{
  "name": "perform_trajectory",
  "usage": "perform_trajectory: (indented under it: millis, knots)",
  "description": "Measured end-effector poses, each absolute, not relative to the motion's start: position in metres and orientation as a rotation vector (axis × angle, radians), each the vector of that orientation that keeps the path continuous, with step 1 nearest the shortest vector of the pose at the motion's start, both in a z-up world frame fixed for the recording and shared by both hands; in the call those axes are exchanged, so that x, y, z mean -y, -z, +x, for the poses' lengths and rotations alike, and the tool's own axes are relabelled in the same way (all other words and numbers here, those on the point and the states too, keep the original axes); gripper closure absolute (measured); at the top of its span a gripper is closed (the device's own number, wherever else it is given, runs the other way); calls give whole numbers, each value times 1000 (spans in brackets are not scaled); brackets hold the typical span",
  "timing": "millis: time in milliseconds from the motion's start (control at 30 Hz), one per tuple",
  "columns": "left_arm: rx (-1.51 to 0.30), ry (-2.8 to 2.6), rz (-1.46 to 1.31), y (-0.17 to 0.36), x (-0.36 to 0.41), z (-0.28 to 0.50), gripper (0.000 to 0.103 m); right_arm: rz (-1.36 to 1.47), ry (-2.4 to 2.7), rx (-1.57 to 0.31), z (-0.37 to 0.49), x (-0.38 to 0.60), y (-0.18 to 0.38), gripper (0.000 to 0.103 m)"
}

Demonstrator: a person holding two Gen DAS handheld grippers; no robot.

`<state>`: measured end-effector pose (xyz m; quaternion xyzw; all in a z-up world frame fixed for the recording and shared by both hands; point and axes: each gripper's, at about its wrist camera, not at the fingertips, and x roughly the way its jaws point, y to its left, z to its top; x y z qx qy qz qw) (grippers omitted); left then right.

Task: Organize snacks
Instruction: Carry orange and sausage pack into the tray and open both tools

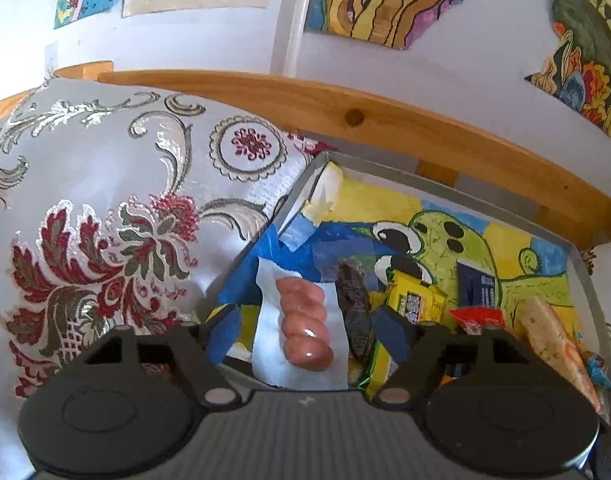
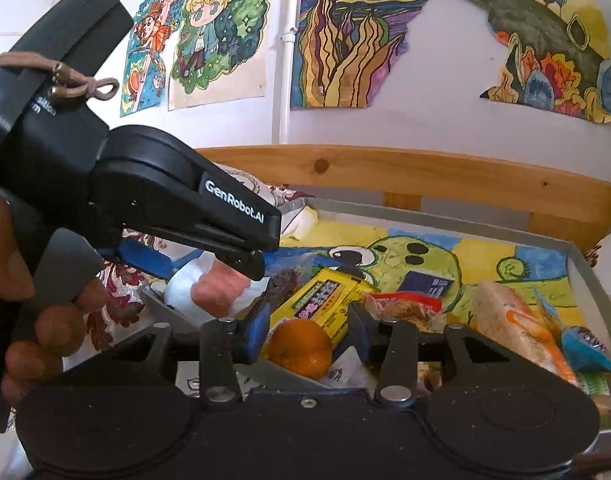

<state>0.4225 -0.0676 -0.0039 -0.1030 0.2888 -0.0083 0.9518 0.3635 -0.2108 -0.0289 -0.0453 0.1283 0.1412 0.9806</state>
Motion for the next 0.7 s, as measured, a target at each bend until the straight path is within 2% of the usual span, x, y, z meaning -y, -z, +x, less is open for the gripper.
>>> perform_trajectory:
  millis: [233, 533, 700]
  knots:
    - [-526, -12, -243, -15, 59, 406, 5, -65, -271, -228, 354, 217, 14, 35]
    - [-440, -64, -248, -39, 52, 372, 1, 6, -211, -181, 329, 237, -15, 8]
    - [-419, -77, -251, -48, 47, 349, 1, 65, -167, -147, 308, 253, -34, 1]
